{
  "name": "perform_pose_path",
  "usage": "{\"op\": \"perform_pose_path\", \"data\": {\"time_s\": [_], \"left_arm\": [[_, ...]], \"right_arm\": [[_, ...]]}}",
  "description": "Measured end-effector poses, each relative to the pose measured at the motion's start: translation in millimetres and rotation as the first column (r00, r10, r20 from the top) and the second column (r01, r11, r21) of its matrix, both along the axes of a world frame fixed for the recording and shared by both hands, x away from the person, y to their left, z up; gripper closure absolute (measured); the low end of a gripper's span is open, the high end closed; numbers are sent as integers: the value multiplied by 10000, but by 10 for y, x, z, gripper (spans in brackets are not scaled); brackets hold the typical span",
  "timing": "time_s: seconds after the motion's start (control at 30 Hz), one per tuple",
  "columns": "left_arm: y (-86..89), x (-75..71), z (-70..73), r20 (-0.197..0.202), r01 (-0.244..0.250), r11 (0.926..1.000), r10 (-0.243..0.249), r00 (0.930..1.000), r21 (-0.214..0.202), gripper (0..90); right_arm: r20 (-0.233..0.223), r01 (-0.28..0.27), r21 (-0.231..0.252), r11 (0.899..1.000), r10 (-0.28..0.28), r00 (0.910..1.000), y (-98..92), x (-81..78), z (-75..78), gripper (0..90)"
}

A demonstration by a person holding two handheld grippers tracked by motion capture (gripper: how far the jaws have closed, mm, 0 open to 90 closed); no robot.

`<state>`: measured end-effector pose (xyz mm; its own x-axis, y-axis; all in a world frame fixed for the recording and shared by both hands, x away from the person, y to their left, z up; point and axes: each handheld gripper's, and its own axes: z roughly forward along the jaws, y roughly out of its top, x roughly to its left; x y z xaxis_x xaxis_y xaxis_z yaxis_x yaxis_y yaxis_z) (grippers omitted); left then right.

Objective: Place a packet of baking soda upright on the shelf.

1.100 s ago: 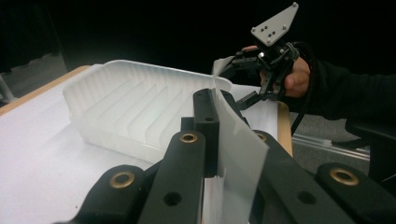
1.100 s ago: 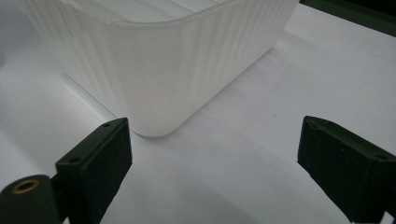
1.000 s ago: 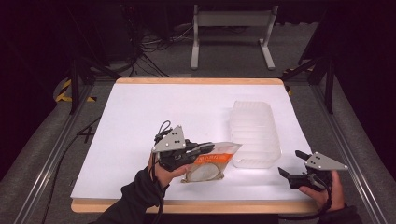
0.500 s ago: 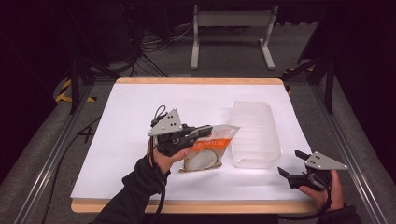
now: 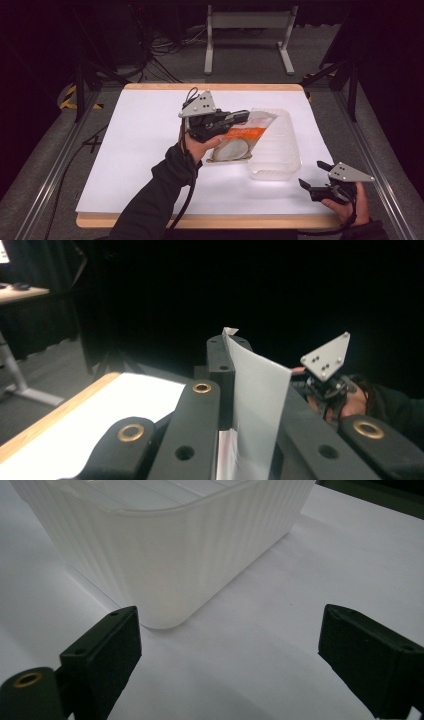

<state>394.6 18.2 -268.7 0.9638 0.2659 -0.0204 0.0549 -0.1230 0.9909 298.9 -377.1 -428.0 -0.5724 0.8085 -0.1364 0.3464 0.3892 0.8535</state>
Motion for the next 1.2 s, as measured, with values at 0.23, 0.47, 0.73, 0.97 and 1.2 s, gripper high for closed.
{"op": "perform_pose_path", "data": {"time_s": [0.23,0.47,0.73,0.97,1.2], "left_arm": [[-370,107,40,30,467,9989,-467,9989,-57,900],[-729,169,-4,0,908,9958,-908,9959,-131,900],[-990,200,-28,15,1266,9917,-1266,9919,-232,900],[-1146,229,-127,36,1323,9911,-1322,9912,-167,900],[-1268,295,-238,-173,1286,9911,-1292,9915,-343,900]], "right_arm": [[8,25,68,10000,-25,10000,-12,1,0,109],[-41,77,108,9999,-77,10000,-26,2,-11,110],[-29,96,171,9998,-96,9999,-41,-1,-10,111],[-47,106,191,9998,-105,9999,-44,-4,-11,111],[-58,48,120,9999,-47,10000,-34,-3,-17,111]]}}
